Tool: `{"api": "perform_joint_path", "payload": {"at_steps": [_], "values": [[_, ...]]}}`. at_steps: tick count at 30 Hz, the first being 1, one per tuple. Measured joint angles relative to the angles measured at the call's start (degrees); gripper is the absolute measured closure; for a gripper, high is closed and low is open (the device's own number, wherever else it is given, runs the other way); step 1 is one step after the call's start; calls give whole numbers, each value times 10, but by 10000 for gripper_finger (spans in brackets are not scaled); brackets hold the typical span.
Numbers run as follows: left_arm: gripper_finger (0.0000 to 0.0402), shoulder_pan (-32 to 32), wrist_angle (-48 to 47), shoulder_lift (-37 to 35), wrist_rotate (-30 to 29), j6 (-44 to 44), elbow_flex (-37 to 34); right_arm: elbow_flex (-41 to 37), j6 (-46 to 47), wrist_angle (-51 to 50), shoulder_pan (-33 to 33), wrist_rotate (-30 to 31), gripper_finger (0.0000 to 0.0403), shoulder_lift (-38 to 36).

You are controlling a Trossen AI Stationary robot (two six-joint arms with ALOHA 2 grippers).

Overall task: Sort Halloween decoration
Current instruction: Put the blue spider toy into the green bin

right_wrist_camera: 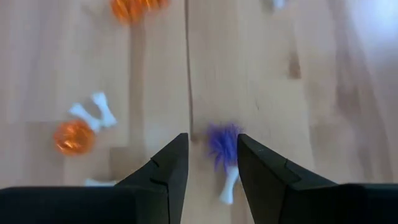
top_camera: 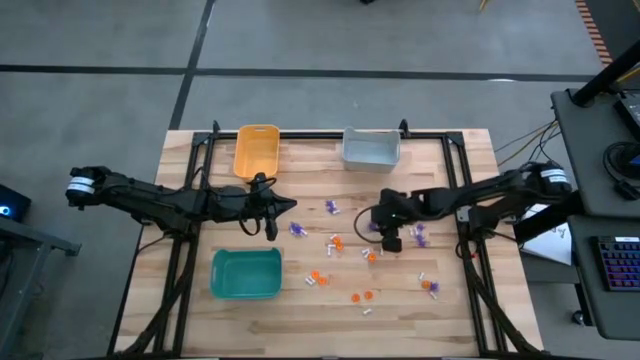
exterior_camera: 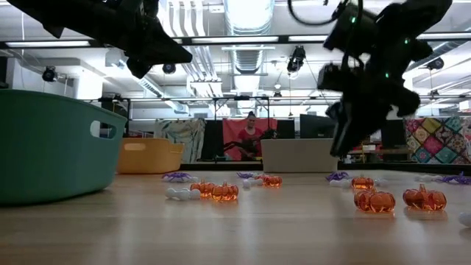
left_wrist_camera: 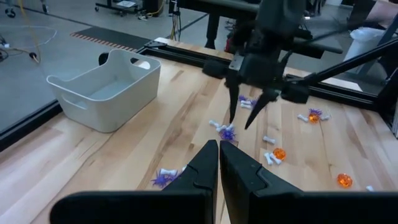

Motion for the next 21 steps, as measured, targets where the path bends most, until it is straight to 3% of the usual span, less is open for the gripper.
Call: {"api": "perform_joint_path", "payload": {"at_steps": [11,21], "values": [[402,0,0,0,0,0,0,0,-4,2,0,17,291,49],[402,0,0,0,0,0,0,0,-7,2,0,20,346,57]]}}
